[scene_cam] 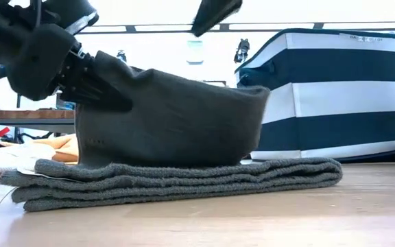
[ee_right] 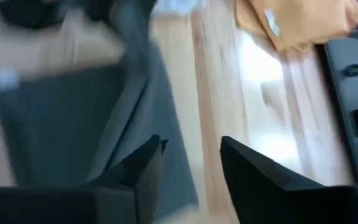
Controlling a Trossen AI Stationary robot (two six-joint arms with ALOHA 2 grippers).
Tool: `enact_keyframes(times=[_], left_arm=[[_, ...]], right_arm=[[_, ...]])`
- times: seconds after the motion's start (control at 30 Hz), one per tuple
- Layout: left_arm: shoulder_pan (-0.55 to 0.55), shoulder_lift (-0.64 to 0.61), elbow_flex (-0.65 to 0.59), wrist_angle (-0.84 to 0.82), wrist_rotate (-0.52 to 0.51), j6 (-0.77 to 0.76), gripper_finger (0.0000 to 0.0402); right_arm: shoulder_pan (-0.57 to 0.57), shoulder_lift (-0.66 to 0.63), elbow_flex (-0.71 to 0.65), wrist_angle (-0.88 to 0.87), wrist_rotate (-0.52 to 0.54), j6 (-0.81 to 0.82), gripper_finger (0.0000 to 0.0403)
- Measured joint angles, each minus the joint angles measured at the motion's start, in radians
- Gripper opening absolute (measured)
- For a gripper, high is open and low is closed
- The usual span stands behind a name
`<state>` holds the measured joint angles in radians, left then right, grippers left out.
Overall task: Fold kitchen towel into neat rectangle
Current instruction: Fold the gray towel
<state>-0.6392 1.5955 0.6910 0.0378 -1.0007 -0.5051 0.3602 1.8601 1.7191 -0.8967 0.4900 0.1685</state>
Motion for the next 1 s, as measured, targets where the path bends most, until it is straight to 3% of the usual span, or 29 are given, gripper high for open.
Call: enact_keyframes(times=[0.27, 0.43, 0.6, 0.67, 0.8, 1.0], left_arm=[[0.03, -0.135, -0.011, -0.104, 0.0, 0.047, 0.0002], [0.045, -0.19, -0.053, -0.089, 0.043, 0.052, 0.0001], [0.051, -0.225, -0.102, -0.03, 0.042, 0.078, 0.0001], [0.052, -0.231, -0.115, 0.008, 0.043, 0.09, 0.0001], [0.052, -0.248, -0.137, 0.041, 0.043, 0.125, 0.0001], [0.074, -0.268, -0.146, 0.038, 0.075, 0.193, 0.0005]], right_arm=[[0.049, -0.095, -0.22, -0.022, -0.001, 0.126, 0.0215], [0.007, -0.086, -0.326, 0.017, -0.045, 0.114, 0.0243], [-0.041, -0.084, -0.37, 0.196, -0.076, 0.0, 0.0244], [-0.06, -0.083, -0.377, 0.276, -0.1, -0.049, 0.023], [-0.099, -0.083, -0.373, 0.261, -0.161, -0.091, 0.0173], [-0.125, -0.084, -0.371, 0.282, -0.179, -0.199, 0.0035]])
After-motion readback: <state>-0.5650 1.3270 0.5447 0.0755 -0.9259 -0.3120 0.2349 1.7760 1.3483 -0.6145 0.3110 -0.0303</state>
